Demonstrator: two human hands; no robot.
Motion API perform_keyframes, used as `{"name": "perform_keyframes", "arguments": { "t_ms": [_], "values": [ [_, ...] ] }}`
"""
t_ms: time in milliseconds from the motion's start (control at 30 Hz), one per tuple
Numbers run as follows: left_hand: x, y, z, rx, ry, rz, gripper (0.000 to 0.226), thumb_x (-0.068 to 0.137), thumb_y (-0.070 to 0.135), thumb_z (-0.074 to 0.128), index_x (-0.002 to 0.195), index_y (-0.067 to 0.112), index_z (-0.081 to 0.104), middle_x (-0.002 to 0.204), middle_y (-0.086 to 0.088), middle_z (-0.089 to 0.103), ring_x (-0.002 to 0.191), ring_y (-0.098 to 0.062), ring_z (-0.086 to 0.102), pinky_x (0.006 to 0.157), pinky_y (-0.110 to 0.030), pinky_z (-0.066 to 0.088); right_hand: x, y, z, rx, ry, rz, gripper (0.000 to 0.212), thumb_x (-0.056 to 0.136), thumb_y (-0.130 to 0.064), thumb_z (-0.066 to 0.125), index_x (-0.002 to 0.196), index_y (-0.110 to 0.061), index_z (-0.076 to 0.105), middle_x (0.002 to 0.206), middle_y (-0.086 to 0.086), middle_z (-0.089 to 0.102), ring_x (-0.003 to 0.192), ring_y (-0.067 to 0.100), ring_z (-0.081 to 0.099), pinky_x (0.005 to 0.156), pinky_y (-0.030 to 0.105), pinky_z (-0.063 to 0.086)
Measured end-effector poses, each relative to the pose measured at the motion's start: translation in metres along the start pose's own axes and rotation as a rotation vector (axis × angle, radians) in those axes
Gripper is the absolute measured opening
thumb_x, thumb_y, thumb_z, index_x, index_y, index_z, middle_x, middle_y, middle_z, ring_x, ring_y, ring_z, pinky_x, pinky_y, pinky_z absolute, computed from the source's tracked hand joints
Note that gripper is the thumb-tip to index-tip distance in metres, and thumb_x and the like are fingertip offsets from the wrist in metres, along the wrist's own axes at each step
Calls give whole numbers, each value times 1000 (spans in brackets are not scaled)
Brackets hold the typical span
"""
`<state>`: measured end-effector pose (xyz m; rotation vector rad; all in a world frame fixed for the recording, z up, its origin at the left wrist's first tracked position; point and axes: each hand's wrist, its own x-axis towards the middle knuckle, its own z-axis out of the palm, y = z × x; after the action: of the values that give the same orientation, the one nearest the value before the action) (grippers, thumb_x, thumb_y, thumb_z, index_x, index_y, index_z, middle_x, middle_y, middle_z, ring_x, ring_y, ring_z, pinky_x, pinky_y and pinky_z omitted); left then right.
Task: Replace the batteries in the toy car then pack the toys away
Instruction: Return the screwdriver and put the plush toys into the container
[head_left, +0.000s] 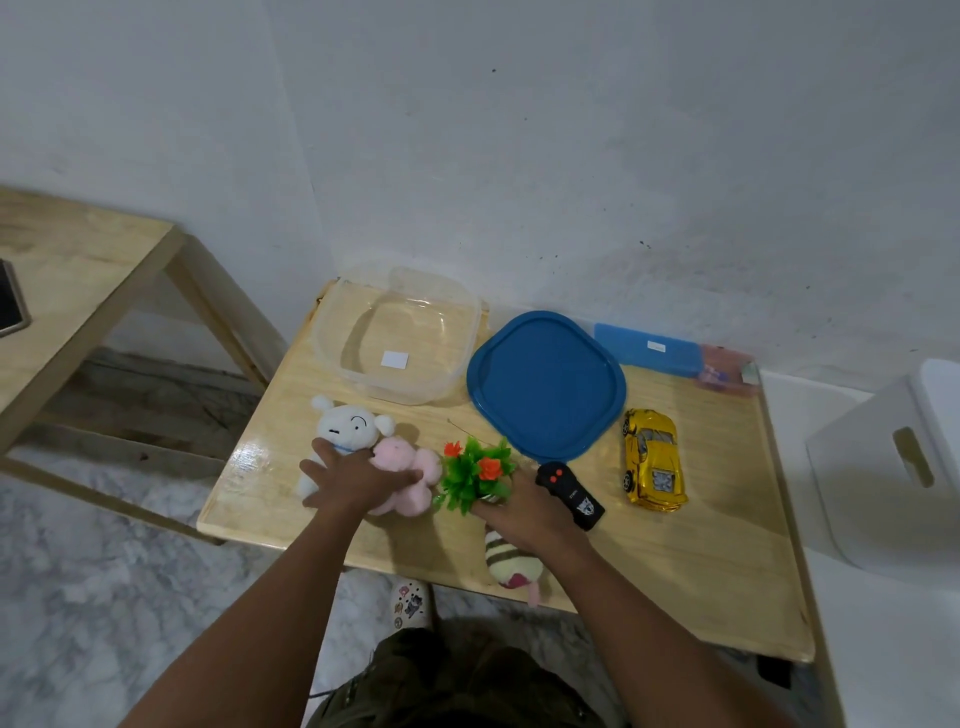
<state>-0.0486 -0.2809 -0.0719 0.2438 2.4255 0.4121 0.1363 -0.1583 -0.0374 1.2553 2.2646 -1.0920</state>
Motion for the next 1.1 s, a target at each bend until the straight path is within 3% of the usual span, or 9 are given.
{"name": "perform_keyframes", "arguments": {
  "t_ms": [133, 367, 600, 700, 767, 833, 900, 1033, 1100],
  "values": [
    [3, -2, 4, 7, 11, -7, 105, 48, 76, 78, 137, 30, 46, 143, -10, 13, 135, -40, 14, 106, -64, 31, 8, -6, 7, 27, 18, -15, 65, 72, -73, 51, 127, -39, 45, 127, 2, 62, 113, 31, 58, 87, 37, 47],
    [-1, -2, 4, 18, 39, 12, 97, 50, 75, 78, 131, 27, 53, 143, -9, 17, 134, -38, 18, 105, -62, 32, 9, -4, 8, 172, 26, -45, 56, 66, -68, 61, 115, -43, 48, 118, -12, 63, 105, 20, 60, 85, 37, 50],
    [-7, 0, -10, 1, 41, 163, 79, 58, 64, 79, 124, 29, 56, 125, -14, 41, 120, -37, 44, 94, -45, 48, 11, 9, 5, 433, -26, -165, 48, 65, -50, 75, 109, -37, 61, 99, -13, 72, 96, 8, 67, 92, 45, 53],
    [-1, -7, -21, -81, 40, 196, 77, 44, 78, 72, 108, 37, 62, 110, -6, 59, 102, -29, 62, 83, -42, 57, 2, -1, -10, 506, -13, -217, 35, 76, -38, 77, 108, -31, 65, 98, -10, 73, 92, 4, 67, 86, 32, 53],
    [-1, -12, -34, -157, 46, 246, 64, 44, 80, 70, 94, 40, 68, 96, 2, 68, 89, -19, 68, 74, -38, 60, -1, -11, -24, 553, 12, -241, 22, 83, -25, 74, 103, -27, 66, 92, -6, 73, 86, 6, 68, 76, 25, 52],
    [-16, -6, -56, -261, 68, 308, 46, 53, 67, 76, 85, 35, 71, 87, 5, 73, 81, -14, 71, 69, -37, 61, 2, -22, -40, 584, 42, -263, 20, 83, -23, 73, 102, -26, 65, 89, -3, 73, 84, 12, 69, 74, 28, 52],
    [-26, 3, -79, -336, 85, 359, 34, 62, 52, 83, 85, 31, 71, 84, 7, 72, 78, -11, 70, 66, -35, 61, 10, -38, -56, 613, 77, -256, 32, 79, -31, 73, 109, -28, 63, 93, 0, 73, 83, 16, 70, 72, 31, 54],
    [-25, 35, -126, -413, 107, 501, 24, 70, 37, 86, 86, 30, 69, 82, 12, 69, 73, 0, 64, 53, -16, 50, 34, -83, -87, 646, 126, -282, 32, 84, -25, 69, 115, -24, 59, 96, 3, 71, 83, 18, 70, 64, 25, 52],
    [-5, 50, -146, -419, 137, 533, 26, 69, 34, 87, 83, 31, 66, 80, 13, 65, 70, 4, 59, 50, -12, 44, 48, -110, -95, 650, 121, -283, 32, 84, -27, 70, 114, -24, 59, 97, 3, 71, 84, 18, 70, 66, 29, 55]
  ]
}}
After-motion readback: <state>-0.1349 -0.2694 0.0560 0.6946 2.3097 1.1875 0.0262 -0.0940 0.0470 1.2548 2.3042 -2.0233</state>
